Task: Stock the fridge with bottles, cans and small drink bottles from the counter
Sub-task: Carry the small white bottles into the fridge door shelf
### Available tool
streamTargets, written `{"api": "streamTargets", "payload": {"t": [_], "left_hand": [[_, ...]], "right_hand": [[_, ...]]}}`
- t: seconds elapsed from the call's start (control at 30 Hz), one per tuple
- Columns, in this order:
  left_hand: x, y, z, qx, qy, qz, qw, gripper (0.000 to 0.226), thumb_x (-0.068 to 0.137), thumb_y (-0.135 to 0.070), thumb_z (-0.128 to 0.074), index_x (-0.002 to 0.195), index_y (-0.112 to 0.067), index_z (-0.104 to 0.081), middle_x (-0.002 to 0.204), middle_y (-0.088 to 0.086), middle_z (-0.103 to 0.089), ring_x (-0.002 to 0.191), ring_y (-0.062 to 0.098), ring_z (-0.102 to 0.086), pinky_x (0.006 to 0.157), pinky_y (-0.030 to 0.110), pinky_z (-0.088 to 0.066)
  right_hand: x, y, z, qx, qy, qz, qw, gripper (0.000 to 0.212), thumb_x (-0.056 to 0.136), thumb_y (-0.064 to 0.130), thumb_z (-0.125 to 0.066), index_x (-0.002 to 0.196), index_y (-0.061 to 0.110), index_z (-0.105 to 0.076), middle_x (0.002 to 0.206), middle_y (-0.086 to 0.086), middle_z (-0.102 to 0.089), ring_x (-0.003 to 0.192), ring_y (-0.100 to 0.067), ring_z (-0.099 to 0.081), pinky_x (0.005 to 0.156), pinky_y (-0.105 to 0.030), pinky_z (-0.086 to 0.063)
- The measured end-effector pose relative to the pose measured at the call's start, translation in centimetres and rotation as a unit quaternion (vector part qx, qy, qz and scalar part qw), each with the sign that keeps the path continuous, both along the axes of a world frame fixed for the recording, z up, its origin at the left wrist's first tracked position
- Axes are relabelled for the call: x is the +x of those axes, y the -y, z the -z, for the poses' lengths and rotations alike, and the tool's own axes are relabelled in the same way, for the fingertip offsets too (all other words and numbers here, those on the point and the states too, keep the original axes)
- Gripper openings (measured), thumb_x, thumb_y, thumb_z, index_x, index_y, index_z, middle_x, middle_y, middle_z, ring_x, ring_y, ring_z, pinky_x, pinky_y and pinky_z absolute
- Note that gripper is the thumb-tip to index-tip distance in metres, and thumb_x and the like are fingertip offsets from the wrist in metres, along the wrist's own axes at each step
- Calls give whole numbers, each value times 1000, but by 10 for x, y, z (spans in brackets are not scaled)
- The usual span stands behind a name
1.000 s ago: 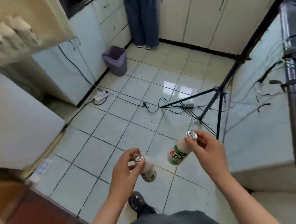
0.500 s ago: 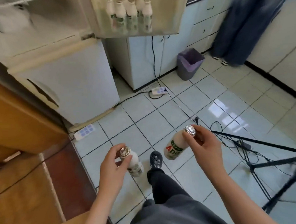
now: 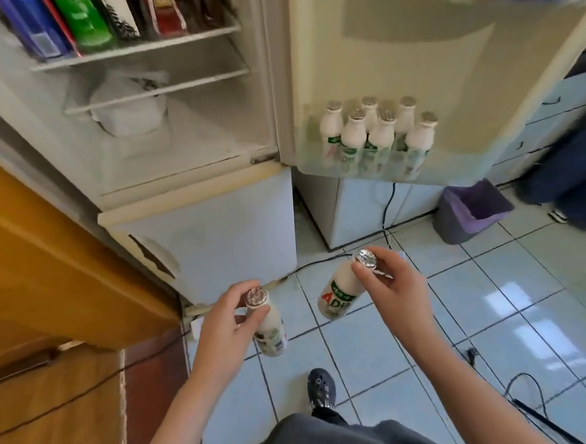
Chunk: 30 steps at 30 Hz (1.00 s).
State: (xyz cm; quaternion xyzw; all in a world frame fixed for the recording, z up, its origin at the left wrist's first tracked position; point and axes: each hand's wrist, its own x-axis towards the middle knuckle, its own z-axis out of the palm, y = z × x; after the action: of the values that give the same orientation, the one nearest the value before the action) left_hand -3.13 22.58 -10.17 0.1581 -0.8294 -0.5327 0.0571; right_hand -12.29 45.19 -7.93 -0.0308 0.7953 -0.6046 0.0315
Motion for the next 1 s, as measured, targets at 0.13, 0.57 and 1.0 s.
{"api": "streamTargets", "payload": {"t": [0.13,0.57,1.0], "left_hand": [[-69,7,-11,9,-34,-8,999,39,87,-11,-65,105,-43,-53,108,-14,-61,98,11,-63,80,25,-55],[-196,30,-43,36,-100,23,994,40,88,-17,-63,106,-50,-53,107,-29,-60,99,0,-58,78,10,-46],[-316,39,-101,77,-215,153,961,35,81,-38,-59,112,-55,-54,112,-26,-62,104,-4,-59,84,6,-43]], "right_hand": [[-71,16,-11,15,-24,-11,1000,21,82,27,-70,90,44,-60,85,23,-66,83,3,-64,69,-15,-53],[-163,45,-45,-15,-96,108,989,16,80,29,-71,93,37,-66,88,21,-70,82,1,-66,68,-9,-49],[-242,51,-114,-106,-232,339,905,28,86,25,-61,104,4,-65,90,-2,-65,79,-6,-60,70,-17,-47]]}}
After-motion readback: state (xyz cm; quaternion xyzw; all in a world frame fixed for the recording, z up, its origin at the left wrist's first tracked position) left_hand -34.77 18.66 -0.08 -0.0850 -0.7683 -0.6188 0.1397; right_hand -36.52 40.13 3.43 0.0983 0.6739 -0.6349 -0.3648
